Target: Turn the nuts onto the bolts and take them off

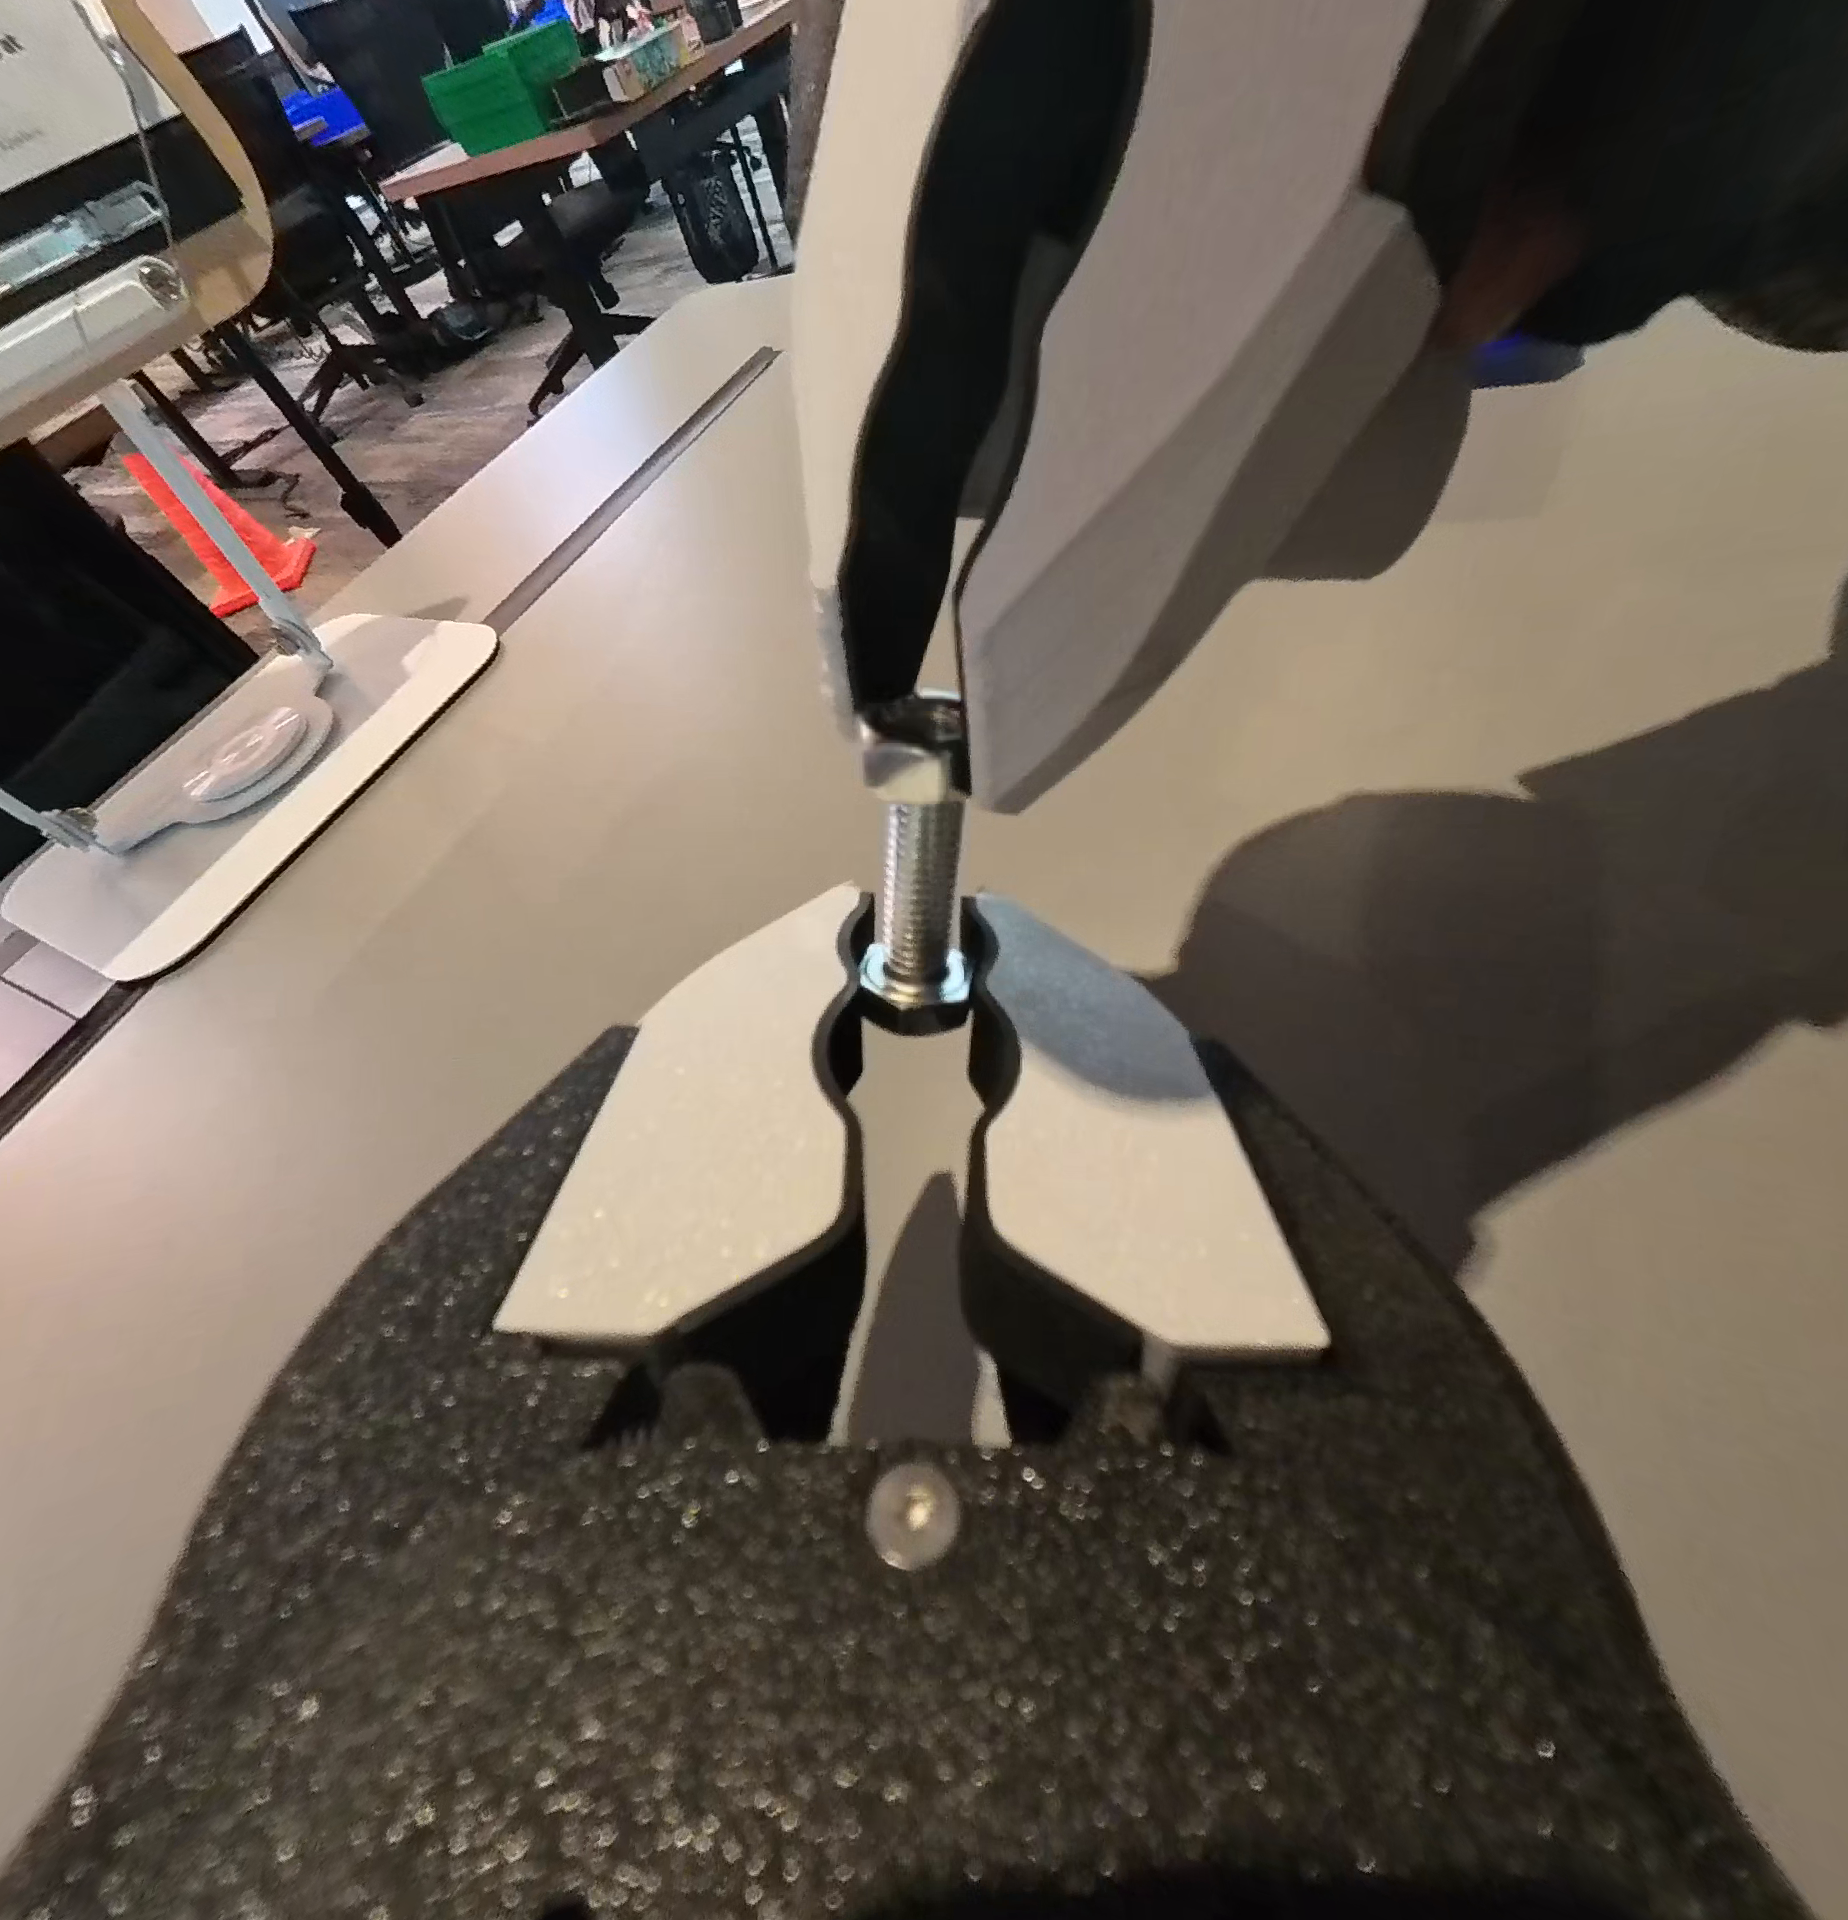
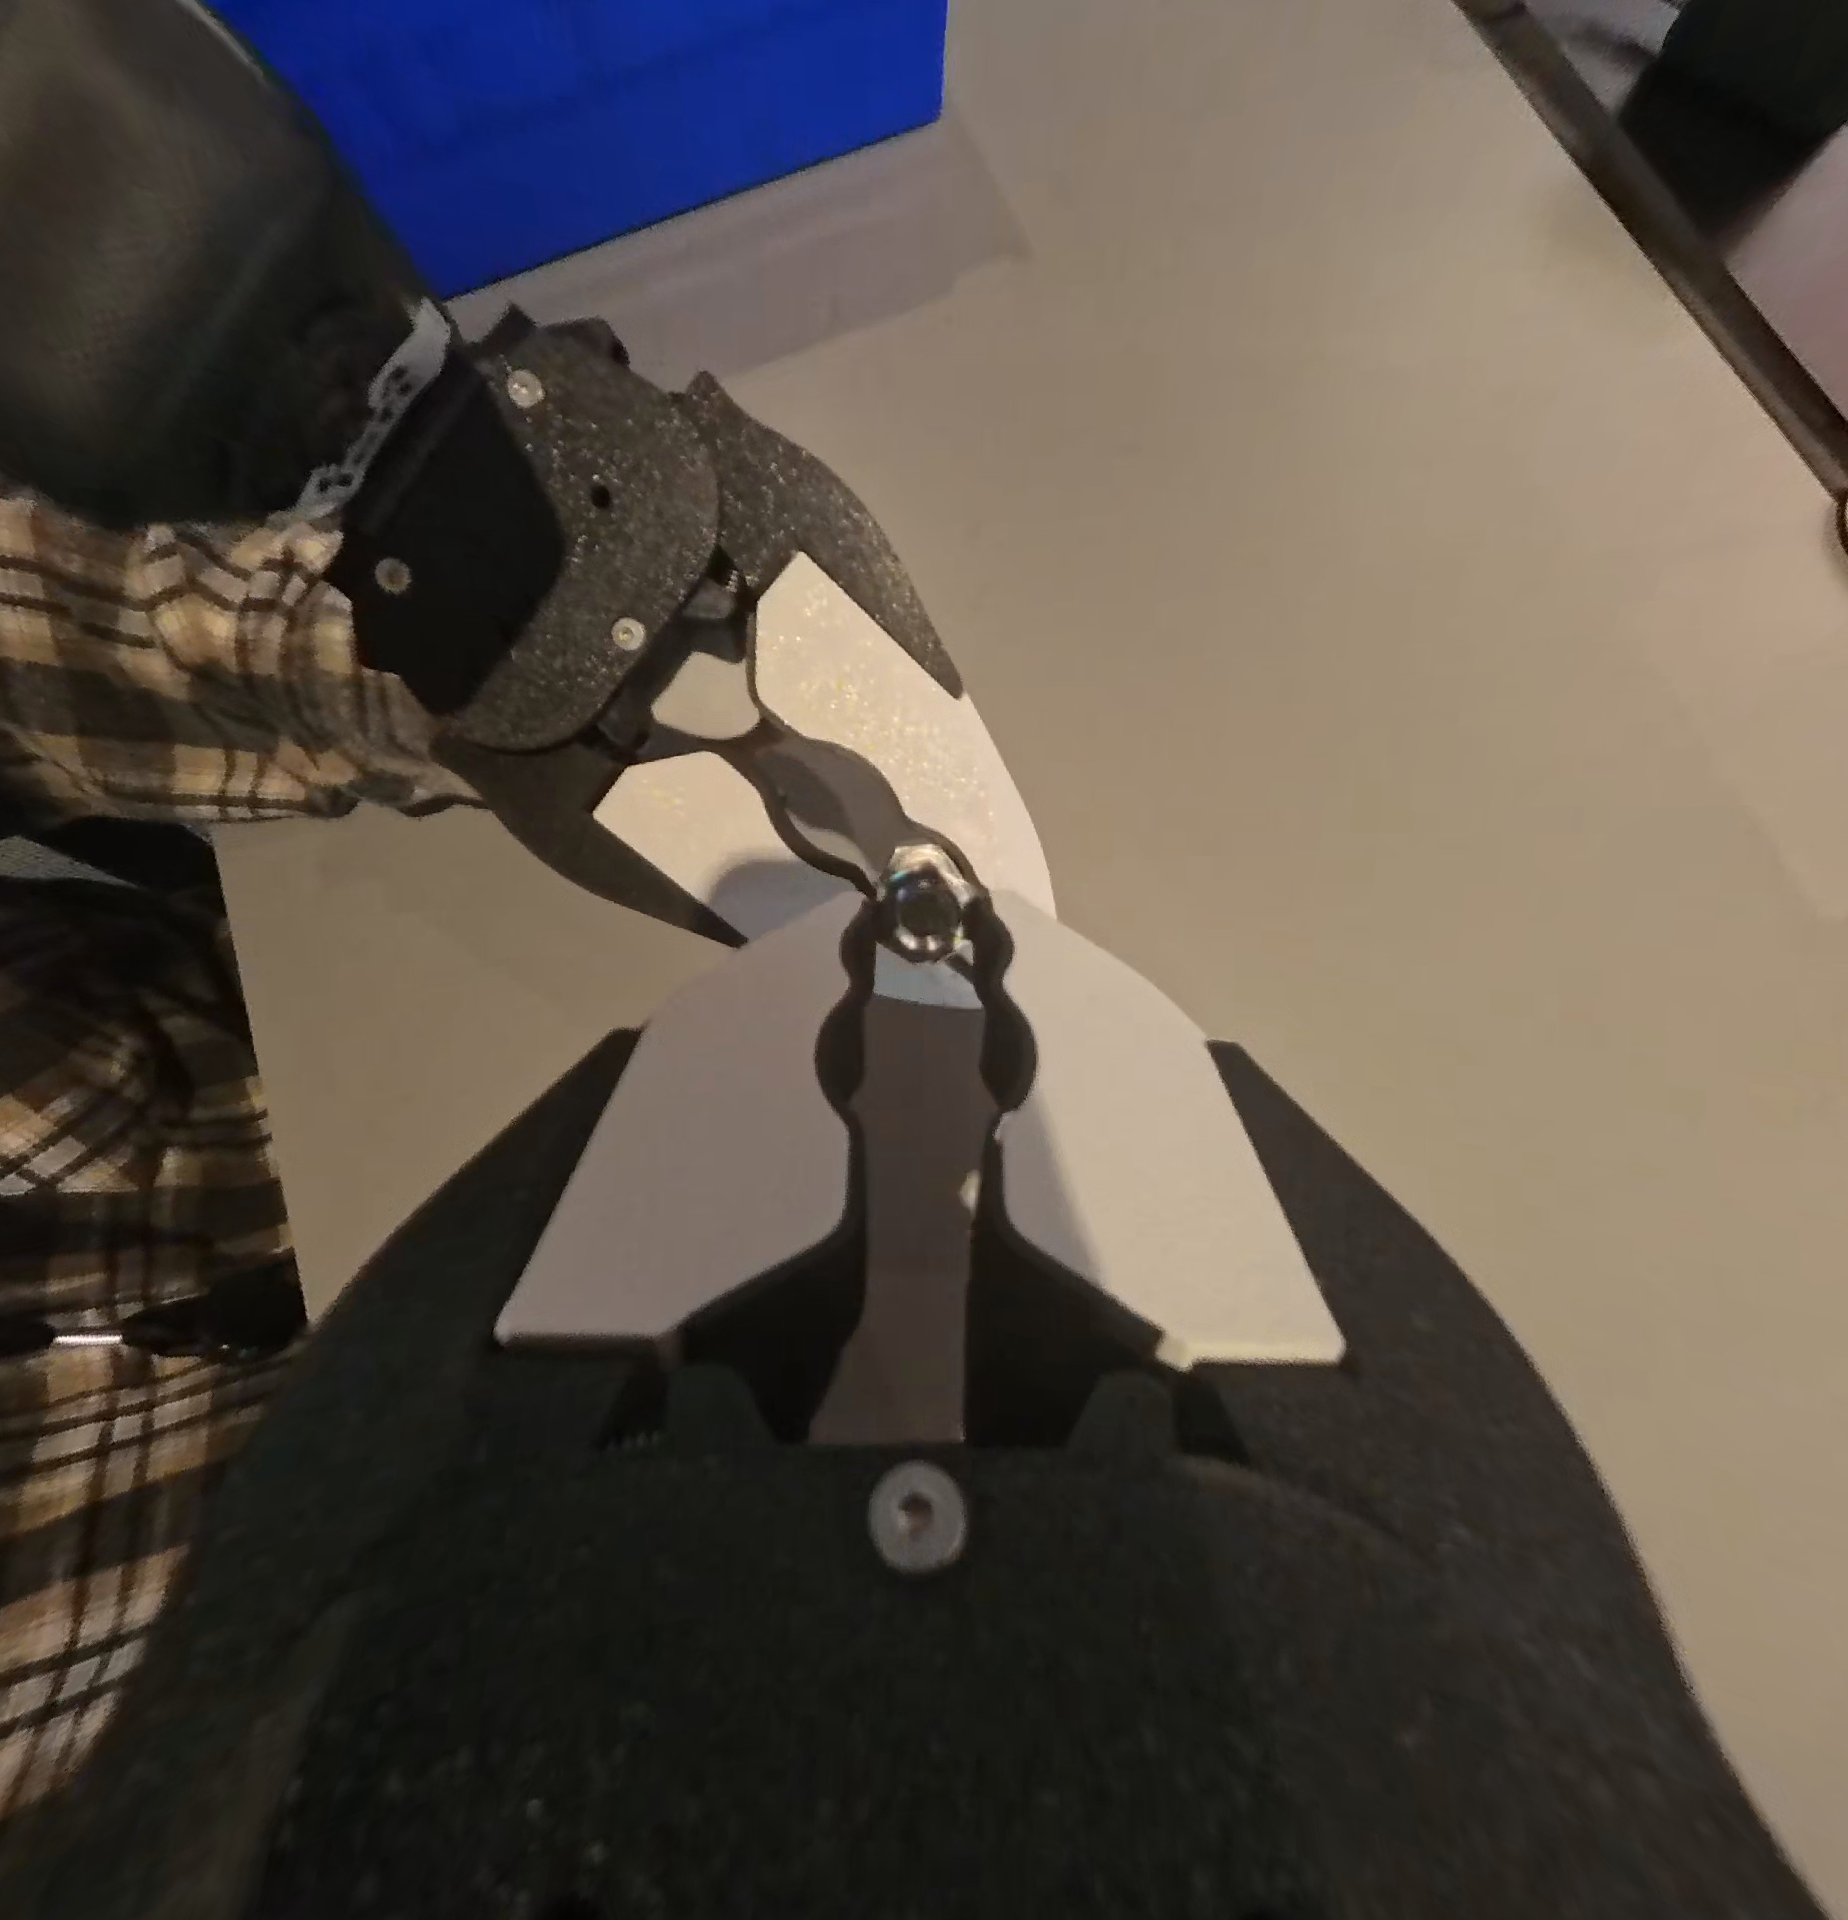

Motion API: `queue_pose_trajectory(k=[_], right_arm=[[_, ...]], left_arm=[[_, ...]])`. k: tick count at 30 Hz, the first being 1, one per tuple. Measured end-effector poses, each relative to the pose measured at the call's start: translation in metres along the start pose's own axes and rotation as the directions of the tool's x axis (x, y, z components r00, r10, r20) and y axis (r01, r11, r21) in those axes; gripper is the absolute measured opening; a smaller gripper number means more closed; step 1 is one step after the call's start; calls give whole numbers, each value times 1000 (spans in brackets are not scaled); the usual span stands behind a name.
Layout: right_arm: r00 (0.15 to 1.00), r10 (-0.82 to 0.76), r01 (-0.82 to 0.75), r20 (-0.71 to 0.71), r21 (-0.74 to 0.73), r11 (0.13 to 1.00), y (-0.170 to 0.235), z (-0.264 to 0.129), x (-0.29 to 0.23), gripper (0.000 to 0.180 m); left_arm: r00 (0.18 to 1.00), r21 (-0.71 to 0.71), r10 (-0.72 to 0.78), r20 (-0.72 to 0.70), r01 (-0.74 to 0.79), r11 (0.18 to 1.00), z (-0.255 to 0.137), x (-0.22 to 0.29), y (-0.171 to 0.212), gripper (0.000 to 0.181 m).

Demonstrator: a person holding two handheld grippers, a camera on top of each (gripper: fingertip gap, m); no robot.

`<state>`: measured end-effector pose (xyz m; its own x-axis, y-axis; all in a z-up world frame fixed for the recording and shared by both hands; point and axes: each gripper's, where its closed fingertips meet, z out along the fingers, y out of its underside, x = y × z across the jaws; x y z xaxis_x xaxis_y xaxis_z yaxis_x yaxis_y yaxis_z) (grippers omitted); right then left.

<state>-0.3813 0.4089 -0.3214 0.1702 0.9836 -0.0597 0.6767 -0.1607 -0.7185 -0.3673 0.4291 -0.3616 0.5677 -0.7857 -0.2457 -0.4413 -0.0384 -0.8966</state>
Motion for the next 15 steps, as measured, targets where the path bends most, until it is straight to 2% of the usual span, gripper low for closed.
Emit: queue_pose_trajectory(k=[15], right_arm=[[999, -32, 32, 13, 58, 998, -6, -1, -1, 17]], left_arm=[[998, 47, -52, -33, 54, 997, -3, 0, -6, 15]])
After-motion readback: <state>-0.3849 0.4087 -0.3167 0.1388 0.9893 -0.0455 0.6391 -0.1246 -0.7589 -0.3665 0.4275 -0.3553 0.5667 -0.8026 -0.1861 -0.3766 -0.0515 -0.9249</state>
